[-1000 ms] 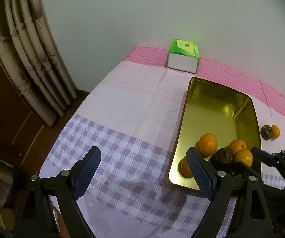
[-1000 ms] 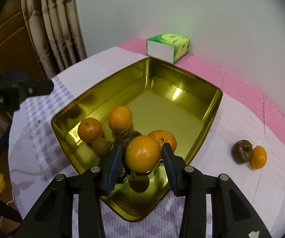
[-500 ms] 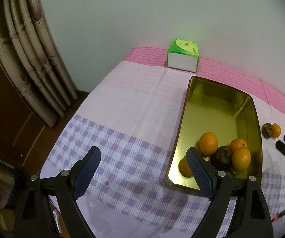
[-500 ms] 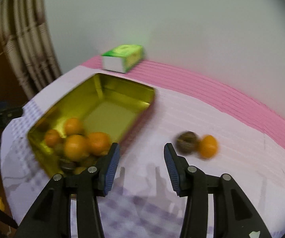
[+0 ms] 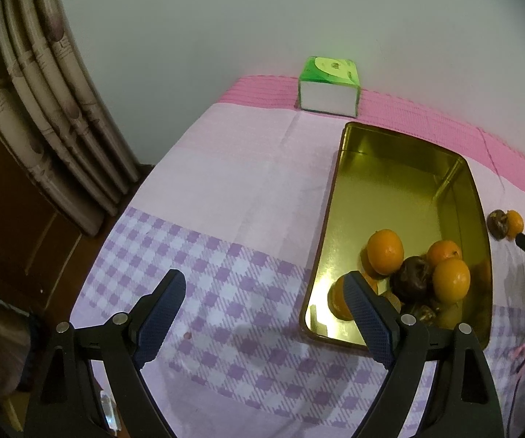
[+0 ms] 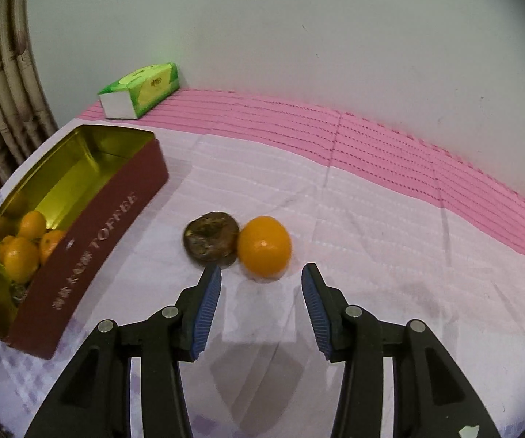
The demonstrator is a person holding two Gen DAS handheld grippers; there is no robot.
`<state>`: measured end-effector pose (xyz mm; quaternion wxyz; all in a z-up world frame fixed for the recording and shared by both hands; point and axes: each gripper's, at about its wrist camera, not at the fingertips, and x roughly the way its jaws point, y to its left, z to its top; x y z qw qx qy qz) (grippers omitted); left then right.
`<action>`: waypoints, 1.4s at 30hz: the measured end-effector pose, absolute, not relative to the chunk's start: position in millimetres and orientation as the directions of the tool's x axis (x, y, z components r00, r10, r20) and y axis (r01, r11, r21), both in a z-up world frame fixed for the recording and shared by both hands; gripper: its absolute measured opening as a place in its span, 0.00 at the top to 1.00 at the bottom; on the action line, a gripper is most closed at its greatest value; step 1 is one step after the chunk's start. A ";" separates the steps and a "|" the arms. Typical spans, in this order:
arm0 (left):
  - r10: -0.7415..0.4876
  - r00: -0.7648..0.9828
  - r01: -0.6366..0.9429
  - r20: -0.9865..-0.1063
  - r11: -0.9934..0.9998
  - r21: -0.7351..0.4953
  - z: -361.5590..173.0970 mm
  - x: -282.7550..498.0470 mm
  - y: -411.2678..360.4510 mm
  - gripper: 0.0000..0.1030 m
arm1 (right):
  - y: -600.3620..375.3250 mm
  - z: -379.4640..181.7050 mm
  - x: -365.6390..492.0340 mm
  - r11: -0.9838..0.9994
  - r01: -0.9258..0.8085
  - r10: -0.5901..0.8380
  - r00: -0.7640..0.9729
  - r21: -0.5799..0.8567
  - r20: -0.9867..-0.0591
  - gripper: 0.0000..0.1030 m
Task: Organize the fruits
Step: 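Move the right gripper to the orange beside the dark fruit and grasp it, then grasp the last dark brown fruit with the left gripper while the right gripper holds the orange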
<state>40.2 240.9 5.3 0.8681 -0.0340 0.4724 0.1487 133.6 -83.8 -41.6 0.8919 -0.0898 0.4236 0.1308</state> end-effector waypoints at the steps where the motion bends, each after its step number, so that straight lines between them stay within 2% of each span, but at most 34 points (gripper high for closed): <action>1: 0.224 0.514 -0.283 -0.828 0.956 0.082 5.4 40.0 239.9 0.15 | -84.5 -43.6 136.1 0.952 -0.300 0.145 0.613 -0.059 -0.776 0.58; 14: 0.200 0.566 -0.199 -0.800 0.975 0.103 9.3 42.1 219.3 0.15 | -89.5 -63.4 157.6 0.940 -0.338 0.184 0.601 -0.039 -0.778 0.60; 17: 0.202 0.561 -0.192 -0.803 0.975 0.111 9.1 43.7 214.5 0.15 | -90.4 -65.5 160.6 0.940 -0.340 0.192 0.605 -0.033 -0.773 0.67; 20: 0.200 0.563 -0.180 -0.802 0.977 0.117 10.6 46.5 203.9 0.15 | -91.3 -66.0 161.8 0.937 -0.347 0.200 0.603 -0.028 -0.772 0.67; 28: 0.110 0.591 -0.062 -0.799 0.994 0.092 20.1 67.1 145.1 0.15 | -111.2 -62.8 155.5 0.953 -0.303 0.180 0.621 -0.022 -0.763 0.68; 35: -0.012 0.592 0.085 -0.806 0.995 0.047 19.9 92.6 69.5 0.15 | -152.8 -63.0 135.4 0.972 -0.229 0.112 0.633 -0.047 -0.766 0.68; 42: -0.083 0.561 0.174 -0.824 0.984 0.019 7.2 124.9 10.3 0.15 | -198.1 -64.8 113.5 0.987 -0.149 0.049 0.639 -0.061 -0.768 0.68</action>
